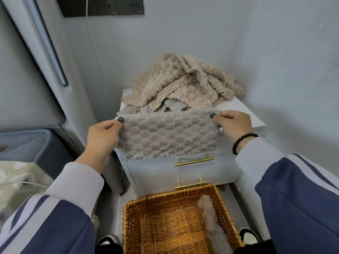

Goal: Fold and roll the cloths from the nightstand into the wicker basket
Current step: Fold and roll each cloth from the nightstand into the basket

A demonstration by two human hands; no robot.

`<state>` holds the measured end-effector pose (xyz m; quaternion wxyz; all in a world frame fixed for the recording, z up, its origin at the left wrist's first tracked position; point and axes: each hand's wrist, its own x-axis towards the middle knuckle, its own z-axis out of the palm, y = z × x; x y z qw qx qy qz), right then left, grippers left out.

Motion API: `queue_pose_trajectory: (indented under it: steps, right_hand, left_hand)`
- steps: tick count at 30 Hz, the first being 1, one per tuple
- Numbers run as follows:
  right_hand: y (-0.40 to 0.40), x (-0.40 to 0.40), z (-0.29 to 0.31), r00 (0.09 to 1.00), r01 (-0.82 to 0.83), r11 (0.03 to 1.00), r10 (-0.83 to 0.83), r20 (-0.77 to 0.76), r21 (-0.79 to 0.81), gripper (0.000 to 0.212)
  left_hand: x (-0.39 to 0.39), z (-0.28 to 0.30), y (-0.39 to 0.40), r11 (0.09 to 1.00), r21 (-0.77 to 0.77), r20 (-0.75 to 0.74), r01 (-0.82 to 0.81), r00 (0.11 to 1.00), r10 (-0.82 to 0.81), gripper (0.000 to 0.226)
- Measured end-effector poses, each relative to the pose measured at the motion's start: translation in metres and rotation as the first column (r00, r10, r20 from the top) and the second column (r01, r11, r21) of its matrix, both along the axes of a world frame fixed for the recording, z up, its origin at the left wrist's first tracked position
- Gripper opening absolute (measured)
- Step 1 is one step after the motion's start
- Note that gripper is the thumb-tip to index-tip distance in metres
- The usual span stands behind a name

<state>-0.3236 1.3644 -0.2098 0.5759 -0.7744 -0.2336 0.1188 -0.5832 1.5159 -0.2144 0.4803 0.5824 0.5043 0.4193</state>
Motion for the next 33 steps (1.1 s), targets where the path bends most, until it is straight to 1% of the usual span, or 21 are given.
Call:
queue_pose_trajectory:
  steps: [3, 5, 7, 9, 11, 14, 17, 19, 21, 23, 25, 27, 30, 33]
  right_hand:
    - [0.004, -0.001, -0.007, 0.996, -0.05, 0.99, 0.059, 0.064, -0.134, 0.027]
    - [0.006, -0.002, -0.013, 0.987, -0.085, 0.969, 0.113, 0.112, -0.231, 0.03]
    - [0.008, -0.003, -0.016, 0.982, -0.097, 0.959, 0.136, 0.134, -0.267, 0.032]
    - [0.008, -0.002, -0.017, 0.975, -0.104, 0.952, 0.155, 0.159, -0.289, 0.03]
    - [0.009, -0.001, -0.018, 0.968, -0.107, 0.945, 0.17, 0.184, -0.308, 0.026]
    - [0.011, 0.002, -0.02, 0.971, -0.08, 0.952, 0.141, 0.193, -0.295, 0.025]
    - [0.013, 0.002, -0.022, 0.981, -0.025, 0.97, 0.07, 0.183, -0.241, 0.02]
    - [0.013, 0.002, -0.022, 0.976, 0.004, 0.972, 0.048, 0.213, -0.235, 0.018]
    - [0.014, 0.003, -0.022, 0.968, 0.023, 0.968, 0.041, 0.247, -0.251, 0.02]
    - [0.014, 0.003, -0.022, 0.966, 0.02, 0.96, 0.054, 0.253, -0.281, 0.02]
    - [0.014, 0.006, -0.021, 0.968, -0.001, 0.952, 0.077, 0.24, -0.305, 0.019]
    - [0.013, 0.009, -0.018, 0.974, -0.035, 0.955, 0.098, 0.203, -0.293, 0.019]
    - [0.011, 0.013, -0.015, 0.985, -0.062, 0.967, 0.099, 0.141, -0.248, 0.022]
    - [0.01, 0.014, -0.014, 0.989, -0.054, 0.974, 0.082, 0.122, -0.22, 0.023]
  left_hand:
    - [0.002, -0.006, 0.001, 1.0, 0.008, -0.044, -0.013, 0.999, 0.013, 0.022]
    - [0.005, -0.009, 0.001, 1.0, 0.012, -0.063, -0.024, 0.998, 0.024, 0.019]
    - [0.007, -0.01, 0.001, 1.0, 0.021, -0.108, -0.011, 0.994, 0.013, 0.014]
    - [0.009, -0.009, 0.002, 0.999, 0.014, -0.139, 0.038, 0.99, -0.036, 0.01]
    - [0.009, -0.009, 0.003, 0.998, -0.004, -0.165, 0.068, 0.984, -0.068, 0.012]
    - [0.008, -0.011, 0.007, 0.999, -0.017, -0.184, 0.04, 0.982, -0.042, 0.017]
    - [0.005, -0.016, 0.013, 1.0, 0.012, -0.245, 0.018, 0.969, -0.014, 0.021]
    - [0.003, -0.017, 0.013, 0.999, 0.034, -0.286, 0.012, 0.958, -0.002, 0.026]
    - [0.002, -0.017, 0.011, 0.996, 0.094, -0.367, 0.004, 0.93, 0.031, 0.03]
    - [0.003, -0.017, 0.008, 0.988, 0.152, -0.451, 0.03, 0.891, 0.042, 0.03]
    - [0.005, -0.015, 0.006, 0.984, 0.169, -0.509, 0.061, 0.86, 0.034, 0.031]
    - [0.005, -0.013, 0.006, 0.981, 0.175, -0.541, 0.08, 0.841, 0.027, 0.033]
    - [0.004, -0.011, 0.006, 0.975, 0.197, -0.559, 0.1, 0.829, 0.029, 0.032]
    - [0.006, -0.01, 0.003, 0.97, 0.215, -0.553, 0.114, 0.833, 0.025, 0.03]
